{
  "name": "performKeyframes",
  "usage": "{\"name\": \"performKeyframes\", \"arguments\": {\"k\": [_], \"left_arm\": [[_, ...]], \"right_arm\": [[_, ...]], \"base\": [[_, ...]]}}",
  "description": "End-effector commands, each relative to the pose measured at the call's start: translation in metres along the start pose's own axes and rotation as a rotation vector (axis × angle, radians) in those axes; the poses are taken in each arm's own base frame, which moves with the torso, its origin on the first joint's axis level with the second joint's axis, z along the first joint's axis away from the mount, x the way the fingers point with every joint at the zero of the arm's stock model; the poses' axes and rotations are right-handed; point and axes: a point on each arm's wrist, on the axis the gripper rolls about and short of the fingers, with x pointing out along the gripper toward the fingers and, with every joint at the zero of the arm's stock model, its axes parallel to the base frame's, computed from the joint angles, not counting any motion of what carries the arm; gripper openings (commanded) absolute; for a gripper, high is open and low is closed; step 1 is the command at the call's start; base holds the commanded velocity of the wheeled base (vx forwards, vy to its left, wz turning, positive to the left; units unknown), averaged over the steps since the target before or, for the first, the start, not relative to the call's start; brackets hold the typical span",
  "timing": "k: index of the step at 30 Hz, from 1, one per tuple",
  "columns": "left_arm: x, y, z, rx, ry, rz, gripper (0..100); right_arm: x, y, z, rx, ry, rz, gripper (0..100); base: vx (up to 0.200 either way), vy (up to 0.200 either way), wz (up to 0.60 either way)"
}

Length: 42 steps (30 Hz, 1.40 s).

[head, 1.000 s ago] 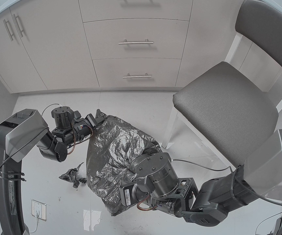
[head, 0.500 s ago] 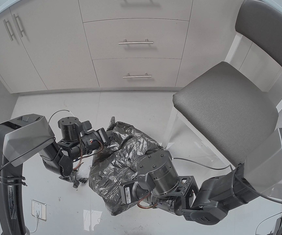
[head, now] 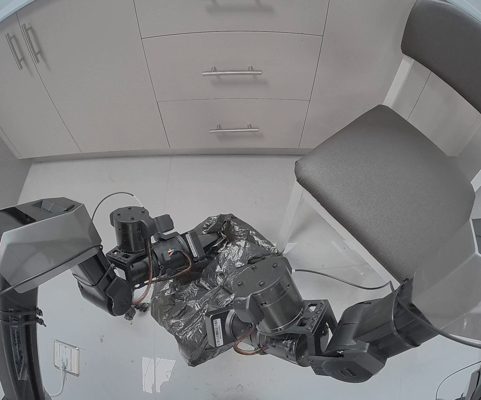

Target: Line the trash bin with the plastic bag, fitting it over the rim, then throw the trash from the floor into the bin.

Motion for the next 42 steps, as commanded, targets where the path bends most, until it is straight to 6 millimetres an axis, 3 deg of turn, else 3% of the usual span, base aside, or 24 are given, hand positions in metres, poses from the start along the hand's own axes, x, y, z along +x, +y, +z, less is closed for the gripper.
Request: {"name": "performKeyframes", "arguments": {"k": [1, 9, 21, 42], "left_arm": [[-0.001, -0.001, -0.01, -0.006, 0.027, 0.006, 0], [0.0, 0.0, -0.027, -0.015, 0.067, 0.007, 0], [0.021, 0.033, -0.059, -0.001, 0.133, 0.048, 0], [0.041, 0.043, -0.06, 0.021, 0.117, 0.032, 0]], "right_arm": [[0.001, 0.0, -0.001, -0.001, 0.003, -0.001, 0], [0.002, 0.0, -0.002, 0.0, 0.004, -0.003, 0], [0.002, 0.0, -0.001, 0.0, 0.0, -0.001, 0], [0.002, 0.003, -0.002, 0.002, -0.027, 0.017, 0]], "base": [[0.0, 0.0, 0.0], [0.0, 0.0, 0.0], [0.0, 0.0, 0.0], [0.0, 0.0, 0.0]]}}
